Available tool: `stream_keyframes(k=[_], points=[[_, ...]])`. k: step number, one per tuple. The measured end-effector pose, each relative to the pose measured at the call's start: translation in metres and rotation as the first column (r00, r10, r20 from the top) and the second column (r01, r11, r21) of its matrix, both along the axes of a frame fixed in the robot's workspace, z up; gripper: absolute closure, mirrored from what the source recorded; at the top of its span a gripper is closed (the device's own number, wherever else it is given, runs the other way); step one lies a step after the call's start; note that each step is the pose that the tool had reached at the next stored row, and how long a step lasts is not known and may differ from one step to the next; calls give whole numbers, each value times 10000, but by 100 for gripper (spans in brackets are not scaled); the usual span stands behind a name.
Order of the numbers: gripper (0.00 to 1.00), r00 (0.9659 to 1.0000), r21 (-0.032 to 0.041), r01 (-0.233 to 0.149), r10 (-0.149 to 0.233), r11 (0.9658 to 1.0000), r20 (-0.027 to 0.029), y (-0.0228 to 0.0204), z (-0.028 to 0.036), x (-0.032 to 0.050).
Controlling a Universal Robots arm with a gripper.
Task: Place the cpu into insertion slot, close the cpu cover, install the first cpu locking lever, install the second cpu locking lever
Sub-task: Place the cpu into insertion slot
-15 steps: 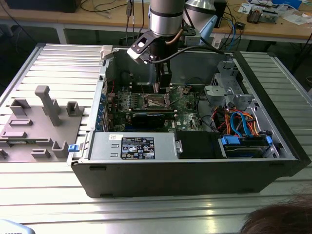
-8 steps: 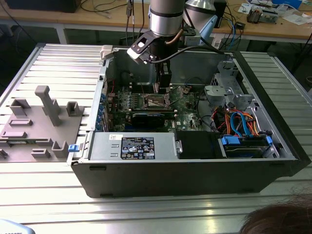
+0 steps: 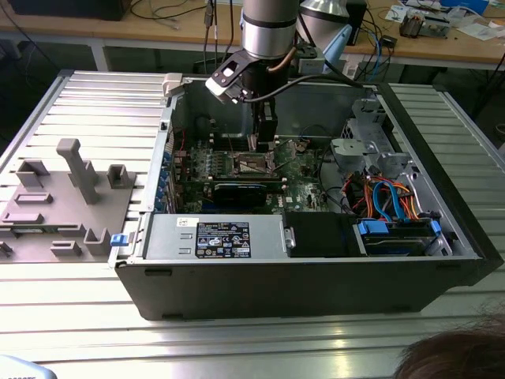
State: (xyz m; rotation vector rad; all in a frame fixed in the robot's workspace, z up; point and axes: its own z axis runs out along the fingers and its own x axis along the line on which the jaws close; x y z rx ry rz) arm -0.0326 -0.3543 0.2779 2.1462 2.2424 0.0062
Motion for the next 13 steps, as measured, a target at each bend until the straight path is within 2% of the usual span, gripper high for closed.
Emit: stream_keyframes(k=[13], points=[[46, 9999, -15, 112, -112, 9999, 0, 0, -4, 0]])
